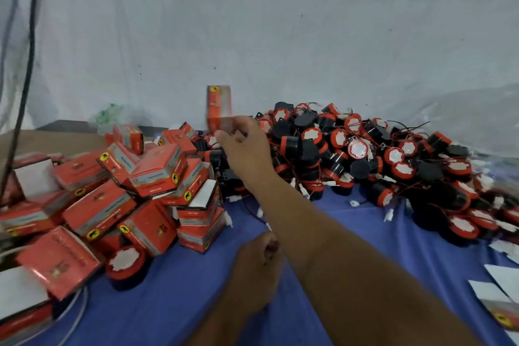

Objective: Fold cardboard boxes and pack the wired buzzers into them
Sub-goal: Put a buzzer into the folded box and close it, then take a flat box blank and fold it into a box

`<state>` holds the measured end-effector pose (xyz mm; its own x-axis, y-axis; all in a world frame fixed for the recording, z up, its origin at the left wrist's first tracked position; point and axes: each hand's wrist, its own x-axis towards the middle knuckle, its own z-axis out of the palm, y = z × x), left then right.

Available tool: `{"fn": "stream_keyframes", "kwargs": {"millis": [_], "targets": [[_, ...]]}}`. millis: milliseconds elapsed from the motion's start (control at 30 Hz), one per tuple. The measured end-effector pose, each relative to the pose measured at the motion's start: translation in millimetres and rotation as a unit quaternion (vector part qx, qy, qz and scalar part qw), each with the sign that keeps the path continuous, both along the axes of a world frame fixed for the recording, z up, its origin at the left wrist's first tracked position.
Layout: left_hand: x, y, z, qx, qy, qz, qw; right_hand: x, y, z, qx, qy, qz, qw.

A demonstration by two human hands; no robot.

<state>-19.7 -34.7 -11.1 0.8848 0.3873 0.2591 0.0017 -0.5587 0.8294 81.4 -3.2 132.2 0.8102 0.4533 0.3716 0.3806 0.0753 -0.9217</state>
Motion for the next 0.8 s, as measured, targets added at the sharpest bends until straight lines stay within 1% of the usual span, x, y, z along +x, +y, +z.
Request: {"fn": "stream_keyframes", "kwargs": {"millis": [33,100,133,167,233,300,333,367,400,433,467,500,533,567,600,633,667,767,800], "targets": [[1.2,-1.1,1.1,0.002,-0.001,0.006,1.000,-1.1,5.8,4.3,-0.039,-0.024,0.006,0.999],[4.4,-1.2,0.1,-0.042,0.012,0.027,0.999,-0.1,1.2,3.0,-0.080,-0.070,0.012,0.994],[6.3,-1.2,-1.1,-0.054,0.016,0.024,0.998,1.7,-8.8,-1.9,-0.095,-0.100,0.010,0.990],[7.1,-1.3,-2.3,-0.056,0.000,0.012,0.998,5.8,-23.5,-8.9,-0.119,-0.125,-0.003,0.985],[6.0,-1.1,-4.5,-0.037,-0.030,-0.015,0.999,19.8,-65.0,-24.8,-0.183,-0.161,-0.054,0.968],[5.4,1.8,-5.5,-0.028,-0.030,-0.034,0.999,42.0,-124.8,-42.1,-0.263,-0.171,-0.134,0.940],[7.2,2.2,-6.9,-0.032,-0.027,-0.039,0.998,54.1,-160.3,-50.7,-0.331,-0.159,-0.181,0.912],[7.5,2.5,-7.2,-0.037,-0.020,-0.041,0.998,65.3,-201.8,-59.6,-0.425,-0.131,-0.235,0.864],[8.7,2.1,-7.5,-0.039,-0.015,-0.041,0.998,74.7,-244.2,-67.7,-0.529,-0.092,-0.282,0.795],[9.5,1.6,-8.0,-0.045,-0.013,-0.041,0.998,78.2,-285.0,-73.0,-0.626,-0.043,-0.303,0.717],[10.6,1.7,-9.3,-0.052,-0.012,-0.042,0.998,80.2,-322.7,-78.5,-0.699,0.002,-0.289,0.654],[11.2,2.0,-10.2,-0.055,-0.008,-0.043,0.998,79.3,-353.5,-81.5,-0.744,0.038,-0.240,0.623],[12.0,2.8,-10.5,-0.052,-0.003,-0.044,0.998,77.6,-376.7,-84.7,-0.755,0.069,-0.189,0.624],[12.9,3.5,-10.8,-0.047,0.001,-0.044,0.998,72.9,-390.8,-88.0,-0.741,0.095,-0.171,0.643],[13.8,3.6,-11.3,-0.041,0.005,-0.045,0.998,71.2,-402.9,-95.2,-0.722,0.079,-0.175,0.665],[13.8,2.9,-10.8,-0.036,0.011,-0.044,0.998,70.4,-411.1,-100.8,-0.712,0.030,-0.185,0.677],[13.1,2.0,-9.9,-0.035,0.019,-0.045,0.998,70.0,-414.2,-103.5,-0.715,-0.006,-0.189,0.673],[9.4,0.5,-7.0,-0.030,0.026,-0.040,0.998,59.8,-398.9,-100.0,-0.737,-0.040,-0.192,0.647],[8.6,0.7,-6.0,-0.028,0.027,-0.036,0.999,54.2,-390.1,-97.8,-0.750,-0.057,-0.194,0.629]]}}
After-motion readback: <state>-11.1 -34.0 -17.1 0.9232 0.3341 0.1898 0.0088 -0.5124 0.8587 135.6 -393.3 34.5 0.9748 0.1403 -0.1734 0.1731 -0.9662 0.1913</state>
